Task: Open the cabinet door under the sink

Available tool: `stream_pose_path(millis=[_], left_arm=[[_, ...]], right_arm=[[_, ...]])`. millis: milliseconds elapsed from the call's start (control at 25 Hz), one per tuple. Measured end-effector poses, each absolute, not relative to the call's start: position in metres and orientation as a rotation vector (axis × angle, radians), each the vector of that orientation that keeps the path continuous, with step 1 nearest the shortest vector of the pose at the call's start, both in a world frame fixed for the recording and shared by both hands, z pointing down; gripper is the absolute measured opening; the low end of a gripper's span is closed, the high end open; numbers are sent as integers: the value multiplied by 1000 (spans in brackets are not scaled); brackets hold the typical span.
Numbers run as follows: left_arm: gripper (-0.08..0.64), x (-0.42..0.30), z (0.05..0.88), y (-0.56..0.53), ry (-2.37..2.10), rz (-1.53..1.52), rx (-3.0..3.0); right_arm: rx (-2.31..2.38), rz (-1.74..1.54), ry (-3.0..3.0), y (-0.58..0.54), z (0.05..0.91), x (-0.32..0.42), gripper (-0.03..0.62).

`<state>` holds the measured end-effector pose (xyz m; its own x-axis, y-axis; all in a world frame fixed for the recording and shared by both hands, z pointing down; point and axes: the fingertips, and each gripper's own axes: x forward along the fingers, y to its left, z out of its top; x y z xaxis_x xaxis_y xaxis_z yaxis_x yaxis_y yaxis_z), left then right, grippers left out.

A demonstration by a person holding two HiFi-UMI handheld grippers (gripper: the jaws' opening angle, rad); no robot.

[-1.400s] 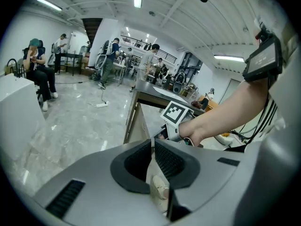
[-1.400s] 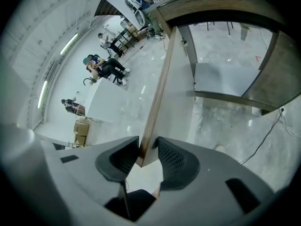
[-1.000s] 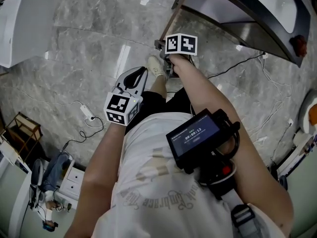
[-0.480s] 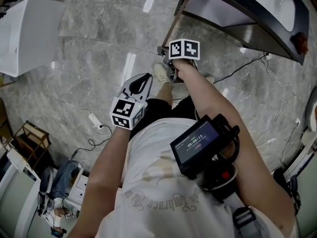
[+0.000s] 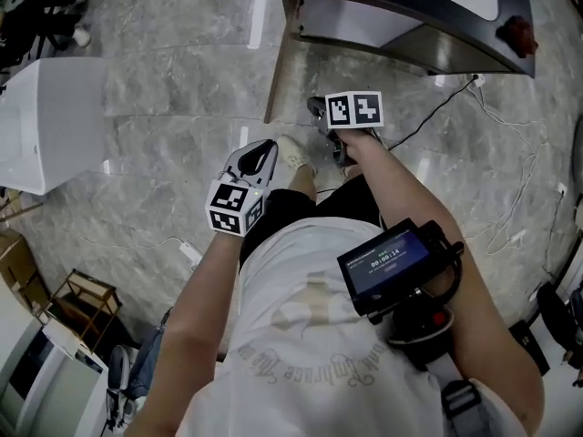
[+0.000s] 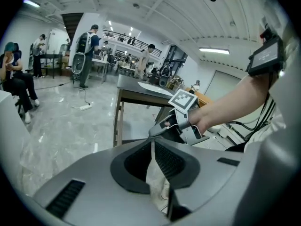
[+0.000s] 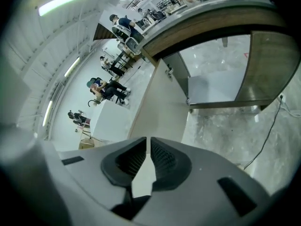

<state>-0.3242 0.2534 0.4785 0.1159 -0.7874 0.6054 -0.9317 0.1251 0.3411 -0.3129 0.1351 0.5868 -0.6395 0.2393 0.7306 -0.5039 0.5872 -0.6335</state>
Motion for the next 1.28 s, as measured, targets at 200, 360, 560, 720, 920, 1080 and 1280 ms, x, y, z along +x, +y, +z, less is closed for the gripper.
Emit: stream_pose_path(millis=[200, 360, 560, 720, 920, 1080, 1280], left_arm=[[31, -315, 487, 236, -1627, 245, 1709], [32, -280, 481, 198, -1623, 213, 1679], [32, -238, 479, 151, -1601, 257, 1703], [32, -217, 476, 132, -1573, 292, 1724], [32, -181, 468, 92, -1567, 343, 1790], [32, -170, 468, 68, -1596, 381, 1789], [32, -156, 469, 39, -1621, 372, 1749]], right_arm=[[263, 1068, -2046, 106, 573, -274, 31], [319, 1124, -2100, 63, 546, -208, 29], [325, 1091, -2188, 20, 522, -138, 28], [339, 964, -2236, 10, 511, -93, 28], [376, 935, -2301, -13, 498, -38, 26], [448, 935, -2338, -35, 494, -1, 26], [501, 919, -2372, -59, 496, 35, 26]])
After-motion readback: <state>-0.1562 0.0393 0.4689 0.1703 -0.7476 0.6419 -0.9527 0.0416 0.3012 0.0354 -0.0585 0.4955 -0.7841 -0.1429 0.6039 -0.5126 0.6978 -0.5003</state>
